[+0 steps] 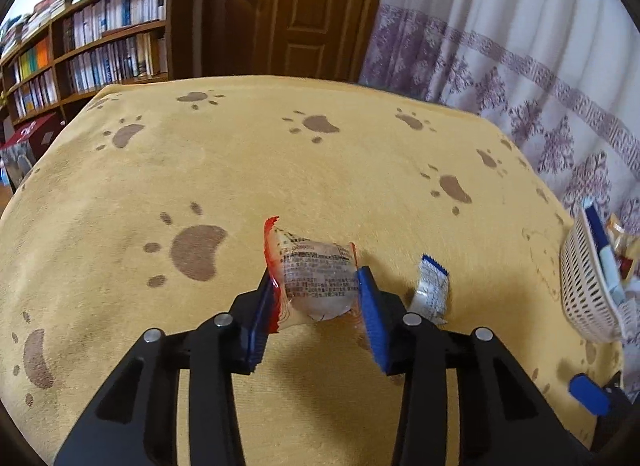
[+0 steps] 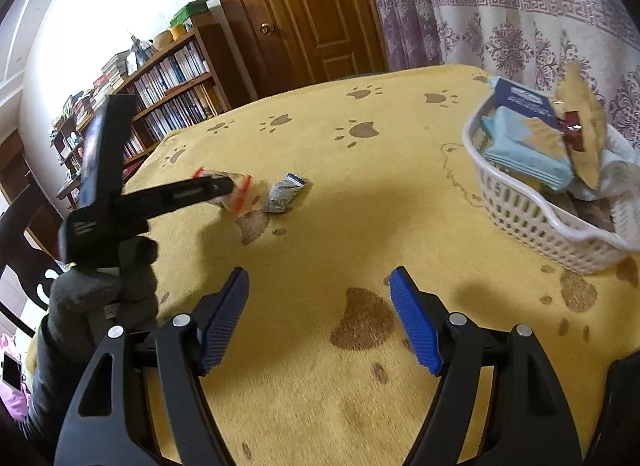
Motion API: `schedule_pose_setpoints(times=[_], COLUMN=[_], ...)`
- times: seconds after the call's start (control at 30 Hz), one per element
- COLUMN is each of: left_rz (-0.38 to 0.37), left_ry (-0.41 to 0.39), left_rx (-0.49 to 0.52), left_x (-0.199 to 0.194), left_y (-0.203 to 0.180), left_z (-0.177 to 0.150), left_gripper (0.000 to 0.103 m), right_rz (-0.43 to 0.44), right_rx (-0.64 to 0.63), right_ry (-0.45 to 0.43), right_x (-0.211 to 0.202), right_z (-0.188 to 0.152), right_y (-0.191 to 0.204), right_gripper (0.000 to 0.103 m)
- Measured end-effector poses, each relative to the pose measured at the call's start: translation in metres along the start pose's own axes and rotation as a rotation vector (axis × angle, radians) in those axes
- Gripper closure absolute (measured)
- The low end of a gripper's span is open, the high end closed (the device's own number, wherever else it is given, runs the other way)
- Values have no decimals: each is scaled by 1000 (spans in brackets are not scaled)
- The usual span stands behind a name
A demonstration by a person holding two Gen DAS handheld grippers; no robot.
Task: Organize snacks
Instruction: 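Grasp the red-edged clear bread packet with the left tool, then grasp the small blue-white wrapped candy with the right tool while the left tool holds the bread packet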
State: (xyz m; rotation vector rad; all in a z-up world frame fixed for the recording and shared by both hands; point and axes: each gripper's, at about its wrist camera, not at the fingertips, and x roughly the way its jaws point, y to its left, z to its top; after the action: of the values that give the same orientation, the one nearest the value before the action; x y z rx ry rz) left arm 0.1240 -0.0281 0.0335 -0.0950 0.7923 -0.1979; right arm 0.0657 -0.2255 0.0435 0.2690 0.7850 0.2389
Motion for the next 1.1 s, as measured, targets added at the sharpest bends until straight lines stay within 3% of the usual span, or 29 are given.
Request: schedule_pose_setpoints(times=[0.33,0.73,0.9,1.1], left_rz=[-23,-26,-33,-44], left_ry=[-44,-54,-59,-73], left_rx=[-77,-146,-163,-174], left_x=[-21,-24,-25,-30], left_y=[25,45,50,52], left_z=[8,10,11,12], left_gripper=[62,62,62,62], right_rz=[6,-89,-174,-165], right_rx=[-47,-96,-151,-142], right_ry=[74,111,89,84], right_x=[64,130,136,125], right_z=[36,67,64,61], right_y=[26,49,56,54], right_gripper=[29,57,70,77])
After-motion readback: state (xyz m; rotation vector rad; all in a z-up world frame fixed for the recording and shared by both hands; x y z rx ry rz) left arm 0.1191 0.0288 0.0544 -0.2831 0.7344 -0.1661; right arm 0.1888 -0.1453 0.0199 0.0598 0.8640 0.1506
